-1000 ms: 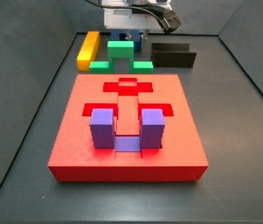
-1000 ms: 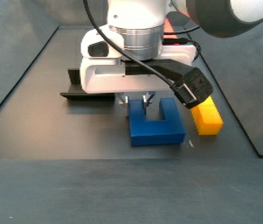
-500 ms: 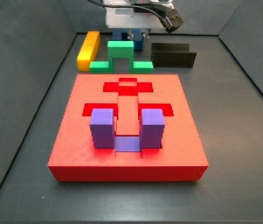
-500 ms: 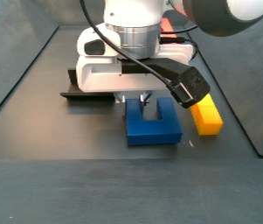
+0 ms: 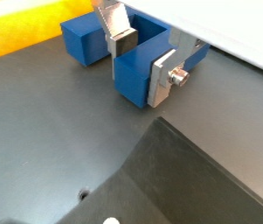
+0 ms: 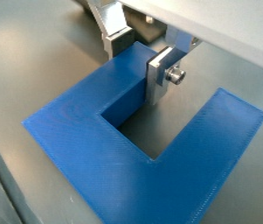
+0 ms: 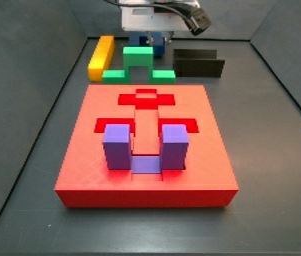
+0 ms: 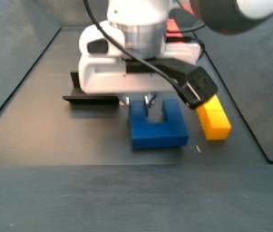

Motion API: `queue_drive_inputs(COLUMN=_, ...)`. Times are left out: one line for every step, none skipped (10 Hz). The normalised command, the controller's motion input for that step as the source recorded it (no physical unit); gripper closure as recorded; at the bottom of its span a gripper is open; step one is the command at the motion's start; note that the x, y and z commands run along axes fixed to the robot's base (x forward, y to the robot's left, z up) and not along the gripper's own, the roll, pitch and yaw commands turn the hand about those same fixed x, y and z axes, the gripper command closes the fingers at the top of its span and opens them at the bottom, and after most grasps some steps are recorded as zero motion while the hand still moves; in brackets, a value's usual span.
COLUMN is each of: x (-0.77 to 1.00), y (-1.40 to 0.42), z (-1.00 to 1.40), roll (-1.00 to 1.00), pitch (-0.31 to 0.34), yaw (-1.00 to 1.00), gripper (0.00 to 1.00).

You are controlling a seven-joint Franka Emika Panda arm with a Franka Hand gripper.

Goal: Pick up the blue object. Move up. Place the blue object on the fixture. Regrasp the blue object. Move to above the board. Insert the blue object.
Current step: Move up, then place the blue object on the fixture.

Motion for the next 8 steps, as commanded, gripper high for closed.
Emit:
queue_drive_inputs(x=-0.07, y=0.07, z=0.74, roll=0.01, pitch=0.044, yaw=0.02, gripper=1.00)
queue_drive_inputs(x=-0.07, y=0.06, z=0.43, roll=0.02, pitch=0.043, yaw=0.00, gripper=1.00)
queue_drive_inputs(x=-0.02, y=0.02, z=0.18, roll=0.03, pitch=0.020, yaw=0.00, gripper=1.00)
queue_drive_inputs(x=0.00, y=-0.02, z=0.00, roll=0.00, pitch=0.000, yaw=0.00, gripper=1.00)
queue_drive_inputs(x=0.00, y=0.00, z=0.00, roll=0.00, pitch=0.000, yaw=-0.09, gripper=1.00)
queue_drive_inputs(x=0.05, y=0.00, z=0.00, roll=-0.08, pitch=0.000, yaw=-0.12, gripper=1.00)
queue_drive_inputs(x=0.07, y=0.00, z=0.00, roll=-0.14, pitch=0.000, yaw=-0.11, gripper=1.00)
queue_drive_inputs(x=0.07, y=0.01, z=0.00, roll=-0.20, pitch=0.000, yaw=-0.11, gripper=1.00)
